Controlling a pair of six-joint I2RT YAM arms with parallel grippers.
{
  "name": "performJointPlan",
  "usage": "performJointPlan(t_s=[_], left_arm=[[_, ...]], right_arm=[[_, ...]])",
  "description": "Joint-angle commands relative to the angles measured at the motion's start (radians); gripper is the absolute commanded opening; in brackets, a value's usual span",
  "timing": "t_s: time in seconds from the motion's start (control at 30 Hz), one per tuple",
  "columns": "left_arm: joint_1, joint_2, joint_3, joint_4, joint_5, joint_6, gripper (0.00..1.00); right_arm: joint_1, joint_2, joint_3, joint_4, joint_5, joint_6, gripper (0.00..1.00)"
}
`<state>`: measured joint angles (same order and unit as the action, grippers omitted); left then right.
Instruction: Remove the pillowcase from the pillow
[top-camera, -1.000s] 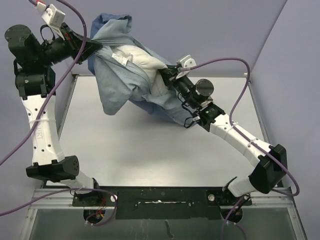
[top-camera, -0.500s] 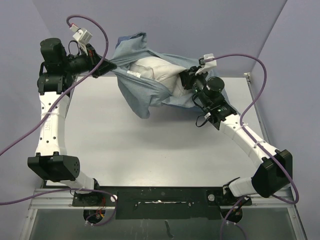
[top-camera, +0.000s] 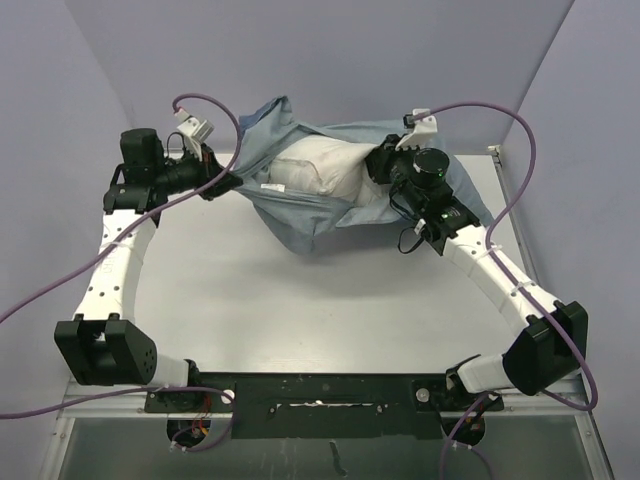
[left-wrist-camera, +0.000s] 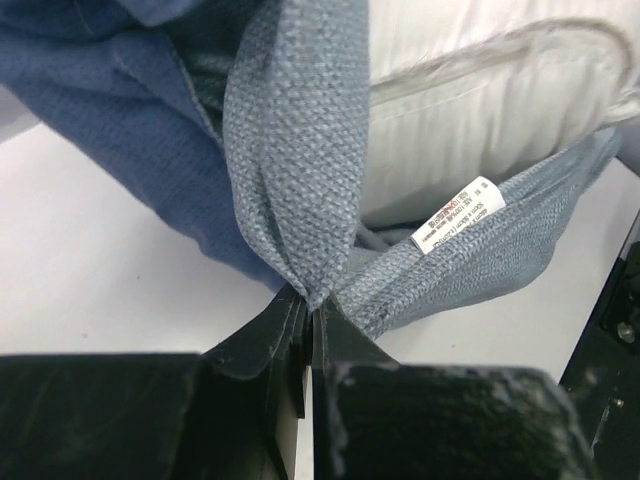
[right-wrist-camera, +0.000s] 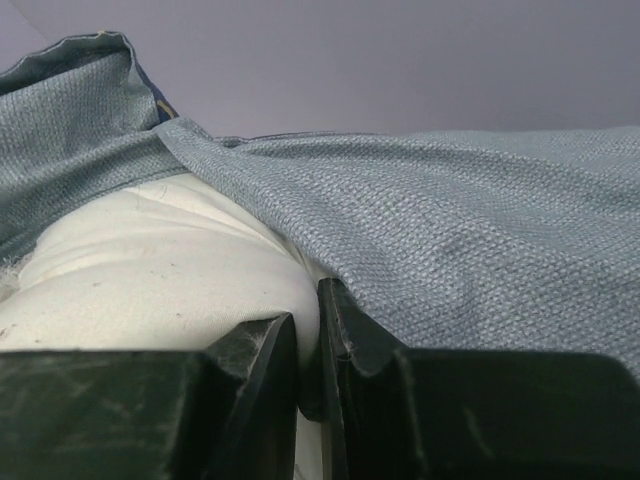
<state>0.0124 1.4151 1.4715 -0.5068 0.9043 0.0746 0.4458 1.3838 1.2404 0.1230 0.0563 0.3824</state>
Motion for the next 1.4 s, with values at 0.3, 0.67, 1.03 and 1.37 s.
performJointPlan(t_s=[0.3, 0.67, 1.03, 1.37], left_arm=[[-0.056, 0.047, -0.198, 0.134, -0.468, 0.200, 0.00], [0.017, 0.118, -0.044, 0.285, -0.470, -0.072, 0.00], [0.128, 0.442, 0.540, 0.136, -0.509, -0.298, 0.00], [0.109, 0.670, 1.000, -0.039, -0.540, -0.389, 0.00]], right_arm=[[-0.118, -0.099, 0.063, 0.203, 0.163, 0.077, 0.00], [-0.115, -0.144, -0.101, 0.538, -0.348, 0.293, 0.00], [0.021, -0.212, -0.211, 0.677, -0.615, 0.333, 0.00], [0.213, -0.305, -0.300, 0.599, -0.700, 0.223, 0.00]])
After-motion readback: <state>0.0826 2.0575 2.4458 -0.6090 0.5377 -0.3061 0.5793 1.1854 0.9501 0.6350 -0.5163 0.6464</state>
